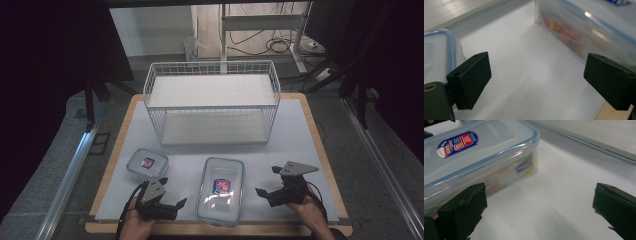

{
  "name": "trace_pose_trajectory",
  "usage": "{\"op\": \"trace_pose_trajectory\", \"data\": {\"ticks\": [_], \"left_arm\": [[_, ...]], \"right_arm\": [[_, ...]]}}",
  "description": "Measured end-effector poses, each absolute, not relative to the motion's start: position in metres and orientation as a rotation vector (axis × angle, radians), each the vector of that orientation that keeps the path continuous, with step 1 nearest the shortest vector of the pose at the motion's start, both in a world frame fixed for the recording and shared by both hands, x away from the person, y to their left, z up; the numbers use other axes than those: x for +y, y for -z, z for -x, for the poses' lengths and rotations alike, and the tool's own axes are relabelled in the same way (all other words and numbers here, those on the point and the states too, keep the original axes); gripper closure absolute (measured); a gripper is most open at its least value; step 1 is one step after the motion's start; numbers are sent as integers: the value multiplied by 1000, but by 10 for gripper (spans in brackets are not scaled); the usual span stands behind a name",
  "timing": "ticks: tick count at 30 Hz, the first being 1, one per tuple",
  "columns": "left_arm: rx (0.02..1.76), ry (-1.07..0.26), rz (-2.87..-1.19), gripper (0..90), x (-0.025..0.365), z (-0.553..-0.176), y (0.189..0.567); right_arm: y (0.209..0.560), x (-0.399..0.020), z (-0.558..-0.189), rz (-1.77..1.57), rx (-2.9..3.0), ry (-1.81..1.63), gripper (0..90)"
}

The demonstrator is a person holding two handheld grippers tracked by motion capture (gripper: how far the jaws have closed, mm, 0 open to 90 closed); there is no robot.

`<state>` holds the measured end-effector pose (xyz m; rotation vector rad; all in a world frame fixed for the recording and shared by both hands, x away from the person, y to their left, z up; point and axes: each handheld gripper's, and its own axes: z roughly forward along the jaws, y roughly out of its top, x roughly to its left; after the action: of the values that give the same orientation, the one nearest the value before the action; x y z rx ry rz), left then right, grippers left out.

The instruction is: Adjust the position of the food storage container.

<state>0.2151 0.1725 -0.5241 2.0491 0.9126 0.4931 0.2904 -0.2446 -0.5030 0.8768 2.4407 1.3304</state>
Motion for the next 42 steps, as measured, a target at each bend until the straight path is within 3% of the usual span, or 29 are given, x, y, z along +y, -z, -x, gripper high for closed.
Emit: {"op": "trace_pose_trajectory", "data": {"ticks": [11,28,31,38,42], "left_arm": [[997,-500,-2031,78,177,-217,520],[967,-435,-1997,29,174,-215,519],[949,-451,-1975,46,174,-213,516],[926,-496,-1948,80,174,-208,510],[947,-536,-1974,81,177,-205,509]], "right_arm": [[506,-244,-293,-910,2447,-1310,0],[505,-237,-291,-946,2452,-1296,2],[500,-233,-286,-951,2461,-1262,134],[495,-222,-271,-809,2665,-1194,718],[499,-213,-256,-703,2755,-1194,898]]}}
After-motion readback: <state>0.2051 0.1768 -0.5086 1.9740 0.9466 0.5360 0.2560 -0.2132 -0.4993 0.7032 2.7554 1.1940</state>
